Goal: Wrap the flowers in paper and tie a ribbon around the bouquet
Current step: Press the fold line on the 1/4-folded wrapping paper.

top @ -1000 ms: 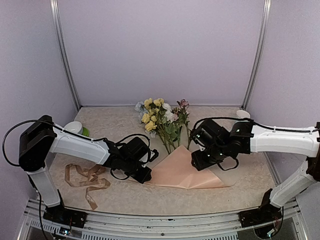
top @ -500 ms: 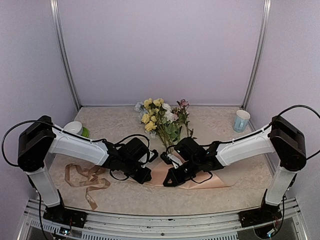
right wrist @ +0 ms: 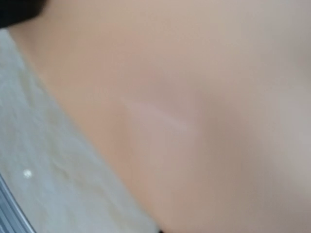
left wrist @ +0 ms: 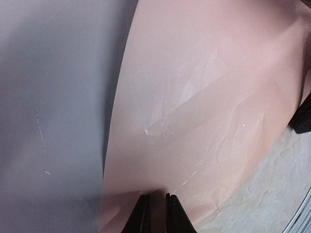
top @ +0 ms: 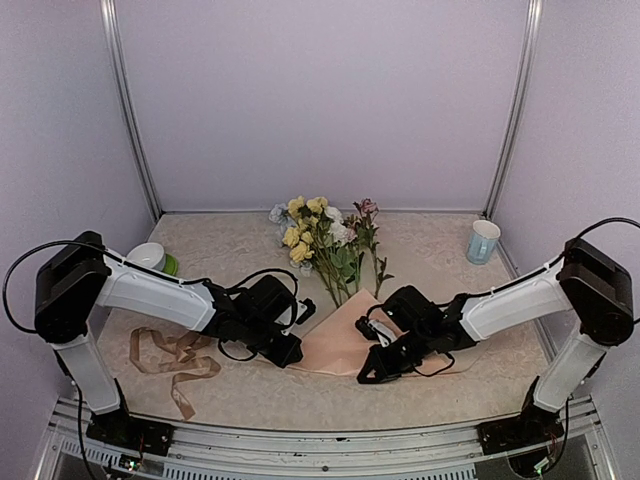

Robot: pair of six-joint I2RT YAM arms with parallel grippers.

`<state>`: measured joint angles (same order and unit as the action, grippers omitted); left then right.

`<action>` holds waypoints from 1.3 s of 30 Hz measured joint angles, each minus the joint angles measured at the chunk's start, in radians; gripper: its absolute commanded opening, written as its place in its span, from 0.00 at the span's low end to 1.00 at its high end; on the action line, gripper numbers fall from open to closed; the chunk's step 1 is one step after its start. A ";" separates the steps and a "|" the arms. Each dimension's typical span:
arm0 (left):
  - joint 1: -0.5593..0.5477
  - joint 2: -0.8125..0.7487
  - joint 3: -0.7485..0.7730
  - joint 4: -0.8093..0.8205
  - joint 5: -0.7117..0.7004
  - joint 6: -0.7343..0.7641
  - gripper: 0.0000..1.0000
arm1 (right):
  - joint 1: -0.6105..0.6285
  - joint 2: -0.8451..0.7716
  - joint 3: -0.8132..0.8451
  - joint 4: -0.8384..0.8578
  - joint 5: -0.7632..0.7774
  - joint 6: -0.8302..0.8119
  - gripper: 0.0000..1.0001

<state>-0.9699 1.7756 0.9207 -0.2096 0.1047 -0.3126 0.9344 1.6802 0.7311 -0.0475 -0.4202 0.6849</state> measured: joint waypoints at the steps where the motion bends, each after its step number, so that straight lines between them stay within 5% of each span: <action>1: 0.002 0.000 -0.002 0.002 0.002 0.001 0.13 | -0.014 -0.025 -0.028 0.001 -0.002 0.008 0.00; 12: 0.006 -0.002 -0.007 0.010 0.010 0.008 0.13 | -0.127 -0.270 -0.259 -0.025 -0.008 0.060 0.00; 22: 0.010 -0.002 -0.010 0.014 0.019 0.026 0.13 | -0.283 -0.555 -0.336 -0.341 0.139 0.113 0.00; 31: 0.011 -0.003 -0.013 0.017 0.023 0.030 0.13 | -0.232 -0.558 -0.034 -0.659 0.256 0.024 0.00; 39: 0.014 -0.005 -0.018 0.026 0.029 0.029 0.13 | 0.009 -0.410 0.148 -0.459 0.056 -0.071 0.00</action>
<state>-0.9554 1.7710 0.9028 -0.1837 0.1337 -0.2832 0.9436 1.2705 0.8791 -0.5060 -0.3645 0.6144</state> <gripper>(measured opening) 0.131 0.006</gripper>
